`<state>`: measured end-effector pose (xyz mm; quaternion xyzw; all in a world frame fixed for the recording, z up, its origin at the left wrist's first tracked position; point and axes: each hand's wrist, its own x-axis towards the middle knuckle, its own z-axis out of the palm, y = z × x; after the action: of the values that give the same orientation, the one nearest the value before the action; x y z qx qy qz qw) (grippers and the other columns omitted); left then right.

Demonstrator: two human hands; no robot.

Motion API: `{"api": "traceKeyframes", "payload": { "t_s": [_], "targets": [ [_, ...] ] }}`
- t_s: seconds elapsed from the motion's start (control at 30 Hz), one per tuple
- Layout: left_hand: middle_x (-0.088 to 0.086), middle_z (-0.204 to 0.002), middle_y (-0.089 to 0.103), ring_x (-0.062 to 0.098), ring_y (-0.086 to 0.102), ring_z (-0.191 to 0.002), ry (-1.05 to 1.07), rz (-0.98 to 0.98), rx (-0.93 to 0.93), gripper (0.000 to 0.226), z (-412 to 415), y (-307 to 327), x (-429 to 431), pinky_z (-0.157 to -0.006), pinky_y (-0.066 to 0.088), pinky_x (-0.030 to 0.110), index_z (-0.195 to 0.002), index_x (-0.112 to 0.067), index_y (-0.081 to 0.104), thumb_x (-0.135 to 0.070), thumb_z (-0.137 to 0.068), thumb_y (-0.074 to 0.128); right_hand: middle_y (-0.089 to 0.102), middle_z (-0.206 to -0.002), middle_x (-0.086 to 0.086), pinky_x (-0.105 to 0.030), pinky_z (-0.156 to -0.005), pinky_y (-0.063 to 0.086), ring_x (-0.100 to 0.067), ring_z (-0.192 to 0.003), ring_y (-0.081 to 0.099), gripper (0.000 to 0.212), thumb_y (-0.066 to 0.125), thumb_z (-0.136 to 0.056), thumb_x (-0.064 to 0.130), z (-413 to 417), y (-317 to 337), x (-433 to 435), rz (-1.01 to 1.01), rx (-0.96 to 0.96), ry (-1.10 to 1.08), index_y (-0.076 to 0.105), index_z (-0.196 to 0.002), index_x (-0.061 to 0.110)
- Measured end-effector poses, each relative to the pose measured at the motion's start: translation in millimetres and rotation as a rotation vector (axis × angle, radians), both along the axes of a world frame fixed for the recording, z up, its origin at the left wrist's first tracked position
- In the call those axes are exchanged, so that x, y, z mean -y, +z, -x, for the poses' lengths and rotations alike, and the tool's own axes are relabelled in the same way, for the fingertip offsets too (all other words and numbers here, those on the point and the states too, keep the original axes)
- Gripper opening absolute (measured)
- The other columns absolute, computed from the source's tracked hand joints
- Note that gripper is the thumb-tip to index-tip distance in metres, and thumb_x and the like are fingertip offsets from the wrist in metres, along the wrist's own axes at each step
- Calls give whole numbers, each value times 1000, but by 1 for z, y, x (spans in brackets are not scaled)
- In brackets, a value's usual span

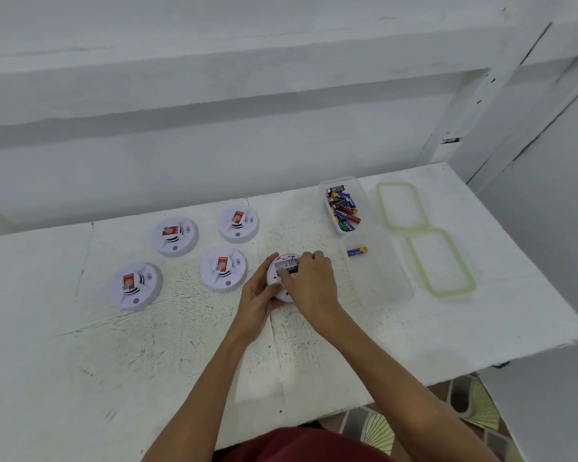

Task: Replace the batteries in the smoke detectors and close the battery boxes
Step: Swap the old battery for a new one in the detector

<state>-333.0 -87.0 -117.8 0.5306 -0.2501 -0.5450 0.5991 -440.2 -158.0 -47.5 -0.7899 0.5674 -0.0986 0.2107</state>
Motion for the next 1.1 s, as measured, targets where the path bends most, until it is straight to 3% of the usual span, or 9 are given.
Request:
{"api": "traceKeyframes", "payload": {
  "t_s": [0.1, 0.23, 0.33, 0.47, 0.6, 0.77, 0.97, 1.1],
  "targets": [
    [5, -152, 56, 31, 57, -137, -3, 1, 0, 60, 1, 0, -1, -100, 58, 49, -157, -19, 39, 9, -104, 42, 54, -118, -12, -28, -88, 42, -23, -110, 46, 49, 55, -96, 45, -2, -1, -4, -25, -5, -60, 53, -123, 4],
    [5, -152, 57, 31, 57, -137, -1, -10, -15, 61, 1, 0, -1, -101, 56, 53, -156, -20, 40, 10, -103, 44, 59, -107, -10, -30, -69, 42, -26, -116, 42, 39, 59, -95, 42, -6, 3, 3, -118, -20, -167, 57, -114, 8],
    [7, -152, 56, 32, 57, -137, -4, -7, -27, 63, 1, 1, -1, -102, 55, 57, -157, -19, 40, 3, -99, 51, 64, -105, -11, -33, -66, 44, -28, -115, 48, 31, 56, -97, 35, -6, 2, 11, -179, 10, -222, 61, -112, 8],
    [7, -152, 56, 32, 56, -137, -10, -3, -43, 62, 0, 0, -1, -106, 51, 58, -157, -19, 39, 5, -101, 49, 72, -99, -10, -32, -67, 56, -26, -94, 66, 35, 63, -92, 39, -4, -5, 15, -252, 135, -270, 70, -106, 7],
    [5, -149, 60, 31, 58, -136, -19, -9, -34, 62, -1, -1, -1, -105, 53, 56, -153, -23, 44, 12, -102, 45, 75, -91, -8, -30, -63, 57, -22, -81, 70, 39, 63, -92, 43, 3, -6, 16, -268, 234, -309, 75, -101, 7],
    [7, -151, 57, 32, 57, -136, -12, 3, -31, 62, 0, -1, -2, -105, 53, 55, -153, -24, 45, 10, -101, 47, 74, -92, -10, -28, -64, 54, -24, -84, 69, 39, 63, -93, 43, 0, -8, 7, -242, 347, -394, 73, -98, 6],
    [5, -148, 60, 30, 59, -134, 19, 5, -66, 61, 1, -1, -1, -102, 56, 48, -152, -23, 45, 12, -102, 45, 73, -94, -10, -21, -57, 45, -23, -86, 68, 34, 62, -95, 37, -6, -10, 7, -233, 354, -409, 71, -99, 5],
    [7, -150, 58, 31, 57, -137, 34, 8, -90, 62, 0, -2, 0, -106, 52, 54, -155, -19, 42, 11, -101, 48, 72, -90, -9, -16, -49, 37, -19, -79, 65, 32, 60, -95, 35, -8, -10, 4, -231, 401, -433, 71, -96, 5]
  ]
}}
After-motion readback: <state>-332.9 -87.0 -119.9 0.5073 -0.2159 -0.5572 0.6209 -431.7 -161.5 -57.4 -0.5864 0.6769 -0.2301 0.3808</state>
